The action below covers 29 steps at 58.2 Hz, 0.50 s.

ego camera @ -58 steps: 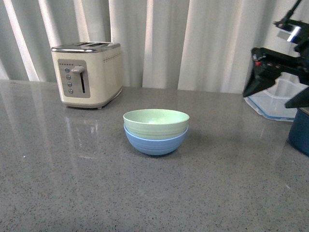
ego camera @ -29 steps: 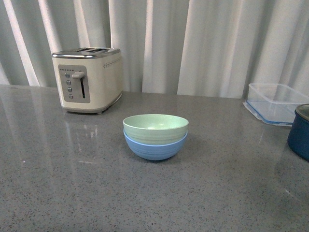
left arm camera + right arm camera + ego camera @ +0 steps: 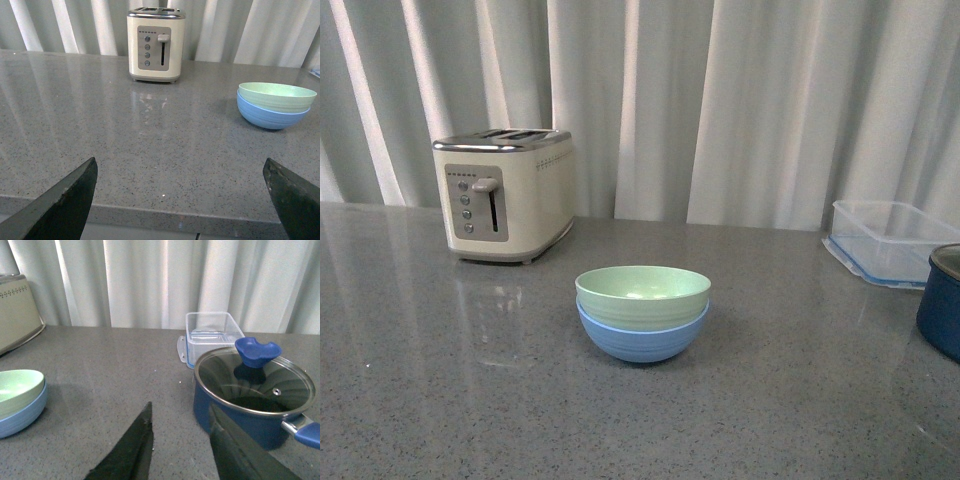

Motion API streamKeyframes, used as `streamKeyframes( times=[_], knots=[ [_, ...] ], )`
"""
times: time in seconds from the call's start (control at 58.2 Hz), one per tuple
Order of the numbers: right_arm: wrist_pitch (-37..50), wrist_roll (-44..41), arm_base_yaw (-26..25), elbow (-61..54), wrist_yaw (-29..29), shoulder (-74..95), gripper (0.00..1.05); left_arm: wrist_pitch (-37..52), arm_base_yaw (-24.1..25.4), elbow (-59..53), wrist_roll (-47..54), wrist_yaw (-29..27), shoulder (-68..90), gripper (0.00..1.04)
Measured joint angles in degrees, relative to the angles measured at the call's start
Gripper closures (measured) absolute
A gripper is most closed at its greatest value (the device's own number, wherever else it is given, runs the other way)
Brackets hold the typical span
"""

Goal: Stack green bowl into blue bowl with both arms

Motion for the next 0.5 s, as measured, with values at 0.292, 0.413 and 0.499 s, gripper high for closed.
streamKeyframes(
  times=[0.292,0.413,0.499],
  knots=[
    [-2.6,-0.3,0.0,-6.4,0.0,-8.7,1.04,0.0,0.0,0.0,0.0,0.0,0.0,0.07],
    [-4.9,-0.3,0.0,-8.5,0.0,-12.9,1.04,0.0,0.0,0.0,0.0,0.0,0.0,0.07],
    [-6.9,-0.3,0.0,-9.6,0.0,-15.9,1.04,0.0,0.0,0.0,0.0,0.0,0.0,0.07]
  ],
)
